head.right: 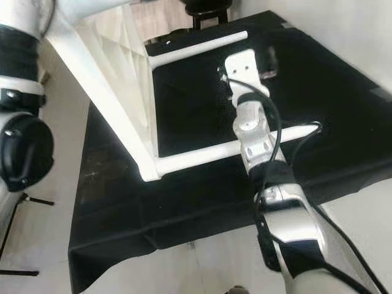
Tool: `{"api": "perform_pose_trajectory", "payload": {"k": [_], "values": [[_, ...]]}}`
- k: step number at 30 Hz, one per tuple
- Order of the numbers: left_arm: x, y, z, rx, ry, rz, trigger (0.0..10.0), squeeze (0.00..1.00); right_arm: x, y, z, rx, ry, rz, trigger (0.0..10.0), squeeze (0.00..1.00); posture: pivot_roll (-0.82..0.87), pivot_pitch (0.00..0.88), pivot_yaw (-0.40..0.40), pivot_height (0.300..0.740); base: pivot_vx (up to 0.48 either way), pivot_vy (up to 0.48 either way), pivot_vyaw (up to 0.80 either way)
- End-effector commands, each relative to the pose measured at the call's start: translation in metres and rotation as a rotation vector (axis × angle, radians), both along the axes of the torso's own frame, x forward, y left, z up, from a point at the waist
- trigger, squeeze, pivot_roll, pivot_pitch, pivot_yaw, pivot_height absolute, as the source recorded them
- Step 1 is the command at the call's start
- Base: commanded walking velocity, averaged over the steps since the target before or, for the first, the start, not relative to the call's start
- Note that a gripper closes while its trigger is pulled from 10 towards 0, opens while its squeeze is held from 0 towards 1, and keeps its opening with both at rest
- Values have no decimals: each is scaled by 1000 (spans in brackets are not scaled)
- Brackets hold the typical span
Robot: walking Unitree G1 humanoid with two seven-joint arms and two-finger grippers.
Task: Building children table
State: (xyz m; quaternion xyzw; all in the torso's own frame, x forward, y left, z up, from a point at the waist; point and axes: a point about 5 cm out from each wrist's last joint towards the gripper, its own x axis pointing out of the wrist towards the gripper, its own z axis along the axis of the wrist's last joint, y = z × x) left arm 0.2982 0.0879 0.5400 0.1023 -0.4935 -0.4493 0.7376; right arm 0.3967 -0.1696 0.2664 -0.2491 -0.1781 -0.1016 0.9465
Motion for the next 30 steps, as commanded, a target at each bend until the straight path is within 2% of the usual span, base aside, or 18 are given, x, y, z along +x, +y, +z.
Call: {"api": "perform_pose_trajectory", "payload": {"k": [1, 8, 14, 16, 18, 19, 20, 22, 23, 25, 26, 28, 30], "values": [[-5, 12, 11, -48, -55, 73, 10000, 0, -3, 13, -2, -22, 15, 81, 10000, 0, -78, 54, 115, 740, 0, 0, 0], [-5, 12, 14, -48, -58, 99, 10000, 0, -4, 14, -4, -14, 29, 102, 10000, 0, -76, 55, 118, 740, 0, 0, 0], [-11, 11, 8, -51, -27, 26, 10000, 0, -9, 15, 5, -49, 5, 176, 10000, 0, -82, 66, 118, 740, 0, 0, 0], [-18, 24, -10, -63, -8, 43, 10000, 0, -16, 7, 11, -52, -13, 213, 10000, 0, -91, 70, 120, 740, 0, 0, 0], [-19, 28, -13, -71, -9, 54, 10000, 0, -18, 6, 12, -56, -16, 222, 10000, 0, -91, 70, 120, 740, 0, 0, 0], [-24, 41, -17, -87, -25, 108, 10000, 0, -21, 4, 12, -70, -19, 234, 10000, 0, -94, 65, 118, 740, 0, 0, 0], [-24, 41, -17, -87, -25, 108, 10000, 0, -21, 4, 12, -70, -19, 234, 10000, 0, -94, 65, 118, 740, 0, 0, 0], [-32, 63, -21, -119, -52, 211, 10000, 0, -25, 2, 10, -77, -15, 258, 10000, 0, -92, 62, 117, 740, 0, 0, 0], [-32, 63, -21, -119, -52, 211, 10000, 0, -25, 2, 10, -77, -15, 258, 10000, 0, -92, 62, 117, 740, 0, 0, 0], [-48, 97, -24, -182, -98, 394, 10000, 0, -27, 2, 6, -78, -8, 278, 10000, 0, -81, 54, 104, 740, 0, 0, 0], [-48, 97, -24, -182, -98, 394, 10000, 0, -27, 2, 6, -78, -8, 278, 10000, 0, -81, 54, 104, 740, 0, 0, 0], [-59, 113, -26, -216, -117, 493, 10000, 0, -29, 1, 3, -79, -2, 285, 10000, 0, -79, 53, 103, 740, 0, 0, 0], [-62, 116, -29, -226, -110, 516, 10000, 0, -29, 0, 3, -81, 3, 286, 10000, 0, -72, 48, 100, 740, 0, 0, 0]]}}
